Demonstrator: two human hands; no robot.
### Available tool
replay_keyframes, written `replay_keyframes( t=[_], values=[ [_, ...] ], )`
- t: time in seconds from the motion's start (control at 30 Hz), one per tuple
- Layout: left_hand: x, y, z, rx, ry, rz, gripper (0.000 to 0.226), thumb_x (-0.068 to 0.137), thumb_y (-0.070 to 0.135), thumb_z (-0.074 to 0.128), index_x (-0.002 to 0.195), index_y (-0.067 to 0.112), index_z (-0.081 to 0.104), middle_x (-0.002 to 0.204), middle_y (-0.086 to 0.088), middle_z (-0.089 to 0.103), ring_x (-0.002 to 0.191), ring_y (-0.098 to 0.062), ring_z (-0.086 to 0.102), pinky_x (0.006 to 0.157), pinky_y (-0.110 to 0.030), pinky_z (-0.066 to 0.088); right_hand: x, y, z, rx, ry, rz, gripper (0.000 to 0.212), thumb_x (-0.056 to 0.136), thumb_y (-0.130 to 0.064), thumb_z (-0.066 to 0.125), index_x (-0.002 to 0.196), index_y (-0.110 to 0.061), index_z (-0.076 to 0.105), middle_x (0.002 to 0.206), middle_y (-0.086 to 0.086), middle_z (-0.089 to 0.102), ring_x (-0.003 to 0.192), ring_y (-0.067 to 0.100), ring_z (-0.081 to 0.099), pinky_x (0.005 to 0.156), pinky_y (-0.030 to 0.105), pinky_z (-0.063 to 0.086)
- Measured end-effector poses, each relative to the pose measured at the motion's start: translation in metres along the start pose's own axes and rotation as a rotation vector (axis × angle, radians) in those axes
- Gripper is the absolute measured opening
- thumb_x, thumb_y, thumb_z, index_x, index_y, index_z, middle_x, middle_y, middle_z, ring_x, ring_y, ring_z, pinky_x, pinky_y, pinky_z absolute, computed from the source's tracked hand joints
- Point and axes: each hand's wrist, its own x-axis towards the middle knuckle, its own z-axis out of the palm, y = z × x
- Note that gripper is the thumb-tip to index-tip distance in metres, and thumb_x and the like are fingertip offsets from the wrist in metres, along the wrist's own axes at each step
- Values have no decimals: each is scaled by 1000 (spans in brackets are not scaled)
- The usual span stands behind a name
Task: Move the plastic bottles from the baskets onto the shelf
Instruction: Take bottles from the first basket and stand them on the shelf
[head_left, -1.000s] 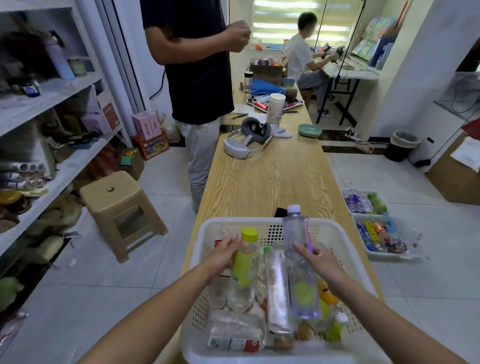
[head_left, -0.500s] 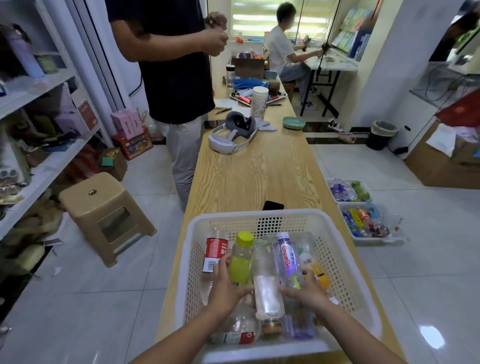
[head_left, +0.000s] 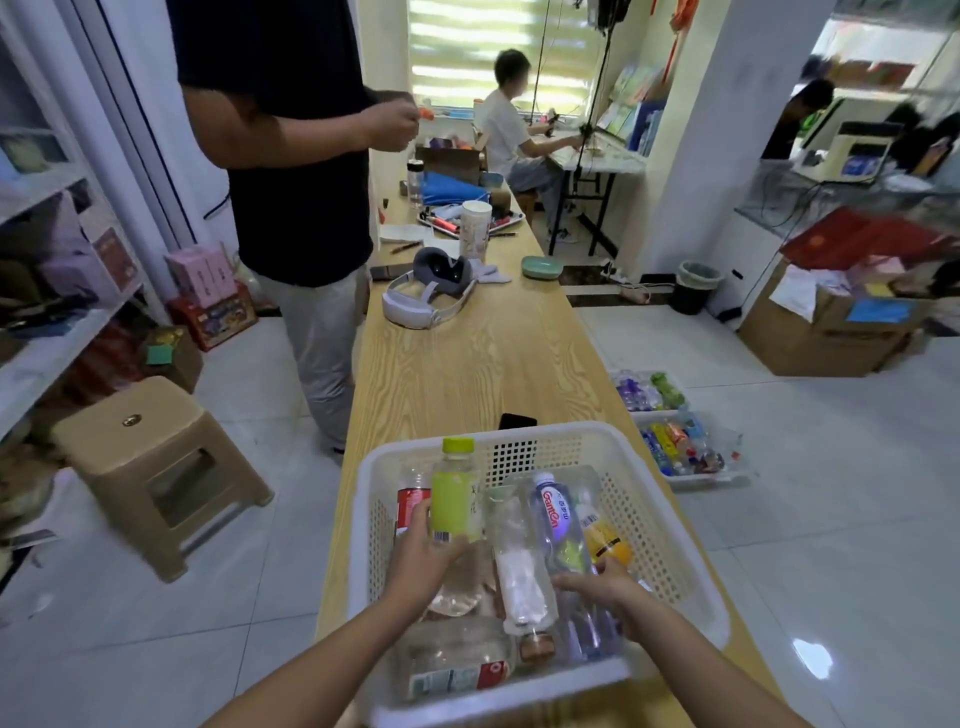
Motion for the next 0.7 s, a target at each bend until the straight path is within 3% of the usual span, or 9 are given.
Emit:
replay_keyframes(
  t=[0.07, 0.1, 0.17, 0.2, 0.27, 0.37, 0.47, 0.57, 0.7],
  values=[
    [-2, 11, -9, -82, 16, 28, 40, 88, 13, 64, 124, 24, 47, 101, 11, 64, 85, -1, 61, 67, -21, 46, -13, -9, -5, 220, -81, 108, 67, 76, -27, 78, 130, 0, 48, 98, 13, 61, 83, 25, 62, 63, 33, 51],
    [-4, 18, -13, -154, 15, 20, 30, 90, 16, 60, 119, 19, 52, 100, 6, 64, 86, -7, 61, 66, -22, 44, -16, -11, -7, 343, -116, 160, 66, 72, -28, 80, 126, 2, 54, 93, 15, 63, 80, 28, 64, 67, 36, 54],
    [-5, 30, -19, -297, -37, -39, 22, 88, 27, 54, 104, 12, 56, 93, -4, 62, 83, -15, 60, 63, -24, 42, -24, -13, -9, 586, -170, 239, 74, 57, -28, 86, 119, 4, 60, 98, 20, 68, 85, 33, 66, 80, 45, 55],
    [-5, 31, -20, -365, -72, -80, 19, 89, 26, 52, 97, 9, 55, 85, -6, 61, 75, -13, 62, 59, -23, 43, -30, -15, -7, 720, -196, 246, 73, 52, -26, 87, 114, 5, 63, 98, 23, 68, 83, 35, 67, 78, 49, 56],
    [-6, 33, -21, -508, -177, -180, 15, 98, 17, 45, 90, 8, 54, 69, -7, 60, 51, -8, 61, 44, -17, 44, -40, -15, 1, 939, -263, 171, 61, 45, -17, 92, 97, 5, 69, 90, 26, 69, 74, 37, 69, 64, 54, 57],
    [-12, 34, -17, -644, -352, -270, 25, 99, 20, 43, 102, 4, 62, 73, -12, 70, 57, -18, 68, 47, -26, 54, -54, -9, 13, 1096, -314, -54, 51, 37, -10, 95, 81, 0, 71, 81, 22, 70, 66, 33, 70, 60, 54, 57],
    [-18, 32, -5, -760, -460, -320, 32, 95, 26, 53, 113, 2, 63, 96, -15, 70, 77, -25, 70, 68, -40, 58, -68, 3, 8, 1095, -269, -182, 77, 22, -8, 97, 92, -7, 66, 81, 17, 70, 66, 30, 70, 59, 48, 58],
    [-27, 37, 7, -814, -539, -404, 43, 84, 28, 60, 119, 3, 61, 105, -19, 68, 87, -30, 68, 83, -47, 54, -84, 23, 0, 1022, -167, -207, 84, 38, -6, 91, 115, -4, 57, 80, 15, 69, 66, 29, 69, 58, 39, 56],
    [-36, 43, 31, -749, -670, -412, 47, 84, 22, 60, 126, 2, 58, 113, -20, 66, 92, -30, 68, 79, -44, 58, -107, 65, -2, 1120, 89, -225, 90, 44, 0, 84, 125, -4, 46, 90, 17, 65, 67, 29, 67, 59, 39, 56]
  ],
)
